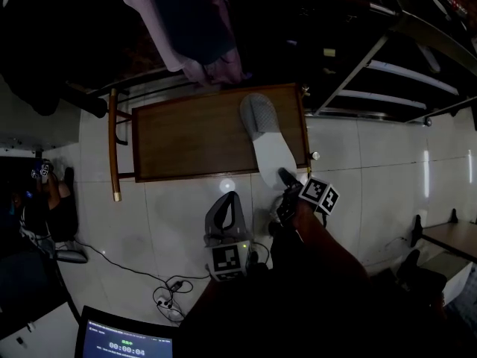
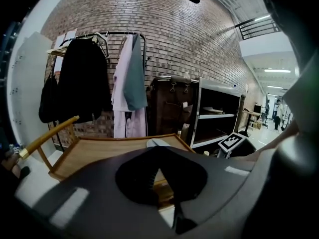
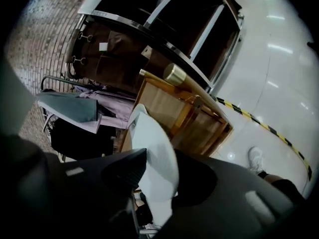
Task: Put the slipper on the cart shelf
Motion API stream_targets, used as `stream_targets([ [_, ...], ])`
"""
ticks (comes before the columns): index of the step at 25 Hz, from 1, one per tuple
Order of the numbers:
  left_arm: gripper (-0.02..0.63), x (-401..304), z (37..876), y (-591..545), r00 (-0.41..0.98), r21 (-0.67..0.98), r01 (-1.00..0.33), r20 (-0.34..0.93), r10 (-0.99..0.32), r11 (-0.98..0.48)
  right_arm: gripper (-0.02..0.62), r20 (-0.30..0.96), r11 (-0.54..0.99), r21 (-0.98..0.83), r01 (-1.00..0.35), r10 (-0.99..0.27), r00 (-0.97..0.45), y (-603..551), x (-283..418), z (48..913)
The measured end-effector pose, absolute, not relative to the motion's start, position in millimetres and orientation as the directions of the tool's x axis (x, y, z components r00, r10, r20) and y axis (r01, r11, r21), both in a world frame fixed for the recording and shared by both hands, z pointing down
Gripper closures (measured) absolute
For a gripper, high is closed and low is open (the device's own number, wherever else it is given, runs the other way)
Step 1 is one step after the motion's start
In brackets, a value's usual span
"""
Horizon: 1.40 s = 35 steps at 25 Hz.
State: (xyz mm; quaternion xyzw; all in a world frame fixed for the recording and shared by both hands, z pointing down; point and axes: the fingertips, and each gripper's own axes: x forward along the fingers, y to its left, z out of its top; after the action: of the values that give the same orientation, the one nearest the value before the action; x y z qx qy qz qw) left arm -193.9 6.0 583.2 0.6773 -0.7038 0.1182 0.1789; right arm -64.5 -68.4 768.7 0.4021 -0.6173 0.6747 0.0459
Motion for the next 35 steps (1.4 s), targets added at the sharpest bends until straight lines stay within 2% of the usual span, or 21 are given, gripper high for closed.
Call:
stream_targets([
  [8,0.589,-207.2,587.4,24.1,-0.045,0.080,-0.993,0.425,-0.904,0.087,0.533,0.570,-0.118,-0.797,-0.592,-0.472,-0.673,-69.7,-70.9,746.5],
  [15,0.589,-214.9,562.8,21.7,-0.032,0.133,-0.987,0.373,-0.927,0.088,0.548,0.513,-0.016,-0.795,-0.607,-0.551,-0.658,-66.5,-64.6,706.5],
  [18,0.589,-222.0,557.5,24.5,-0.037,0.135,-0.987,0.358,-0.933,0.090,0.548,0.479,0.081,-0.762,-0.642,-0.598,-0.643,-64.5,-58.9,680.0],
  [22,0.589,-231.5,550.9,34.0,-0.039,0.136,-0.986,0.348,-0.937,0.092,0.548,0.393,0.294,-0.624,-0.724,-0.682,-0.616,-58.4,-54.4,619.9],
  [25,0.589,-240.7,537.2,37.4,-0.041,0.133,-0.987,0.319,-0.947,0.087,0.548,0.307,0.400,-0.513,-0.759,-0.741,-0.597,-52.1,-55.6,574.7],
  [31,0.589,-274.2,505.8,45.9,-0.086,0.113,-0.987,0.244,-0.966,0.116,0.548,0.092,0.531,-0.253,-0.809,-0.819,-0.566,-44.3,-49.5,479.8],
  [35,0.589,-305.0,483.0,53.3,-0.132,0.128,-0.979,0.202,-0.970,0.159,0.546,-0.064,0.524,0.003,-0.852,-0.850,-0.523,-27.7,-49.0,410.3],
])
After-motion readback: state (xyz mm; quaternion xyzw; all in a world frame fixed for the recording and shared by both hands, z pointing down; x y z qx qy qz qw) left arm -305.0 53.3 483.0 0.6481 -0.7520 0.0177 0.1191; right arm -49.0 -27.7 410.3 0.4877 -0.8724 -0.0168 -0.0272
